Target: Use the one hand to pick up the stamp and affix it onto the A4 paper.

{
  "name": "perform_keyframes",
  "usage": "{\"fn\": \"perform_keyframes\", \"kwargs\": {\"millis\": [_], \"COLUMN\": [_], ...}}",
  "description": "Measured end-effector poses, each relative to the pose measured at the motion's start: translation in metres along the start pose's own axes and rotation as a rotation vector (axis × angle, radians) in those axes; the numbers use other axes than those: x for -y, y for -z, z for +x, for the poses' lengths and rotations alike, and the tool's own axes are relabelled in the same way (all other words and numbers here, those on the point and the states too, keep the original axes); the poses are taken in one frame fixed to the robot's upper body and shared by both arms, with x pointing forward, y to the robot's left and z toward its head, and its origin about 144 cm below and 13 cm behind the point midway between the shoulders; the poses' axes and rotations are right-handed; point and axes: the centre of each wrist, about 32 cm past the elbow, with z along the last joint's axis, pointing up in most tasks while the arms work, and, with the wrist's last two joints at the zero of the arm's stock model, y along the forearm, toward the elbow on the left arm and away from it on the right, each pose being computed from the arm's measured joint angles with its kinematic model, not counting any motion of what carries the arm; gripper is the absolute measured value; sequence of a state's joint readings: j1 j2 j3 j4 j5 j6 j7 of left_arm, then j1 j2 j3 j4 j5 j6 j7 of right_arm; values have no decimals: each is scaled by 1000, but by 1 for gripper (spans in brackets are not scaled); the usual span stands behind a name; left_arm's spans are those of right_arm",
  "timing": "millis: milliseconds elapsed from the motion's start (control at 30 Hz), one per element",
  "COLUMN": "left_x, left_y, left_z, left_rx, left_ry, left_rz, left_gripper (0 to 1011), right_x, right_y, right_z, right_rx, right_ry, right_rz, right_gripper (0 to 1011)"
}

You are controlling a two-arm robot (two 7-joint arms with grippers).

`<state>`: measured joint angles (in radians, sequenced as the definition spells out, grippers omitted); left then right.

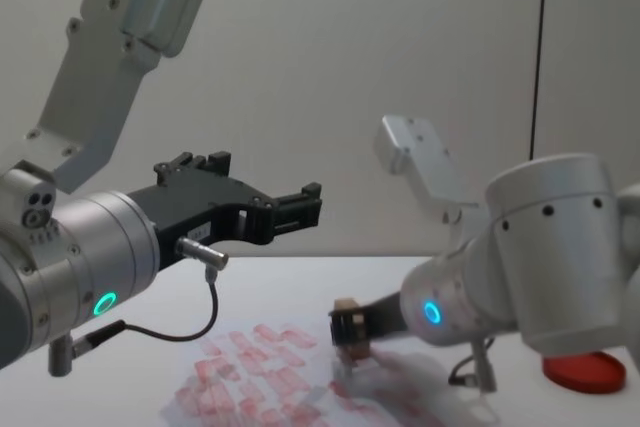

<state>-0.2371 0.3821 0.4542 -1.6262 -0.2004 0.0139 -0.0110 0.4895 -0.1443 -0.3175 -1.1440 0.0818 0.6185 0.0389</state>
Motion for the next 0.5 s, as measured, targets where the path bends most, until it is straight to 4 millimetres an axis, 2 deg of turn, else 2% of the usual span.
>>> {"fn": "perform_keyframes", "kwargs": {"millis": [500], "left_x": [0], "left_y": [0], "left_z": [0], "left_rx": [0], "left_ry": [0], "left_rz": [0], "left_gripper": [993], "right_x": [39], "right_y": [-21], "right_z": [1], "right_rx": [13], "right_ry": [34], "right_rz": [213], "right_gripper": [224]}}
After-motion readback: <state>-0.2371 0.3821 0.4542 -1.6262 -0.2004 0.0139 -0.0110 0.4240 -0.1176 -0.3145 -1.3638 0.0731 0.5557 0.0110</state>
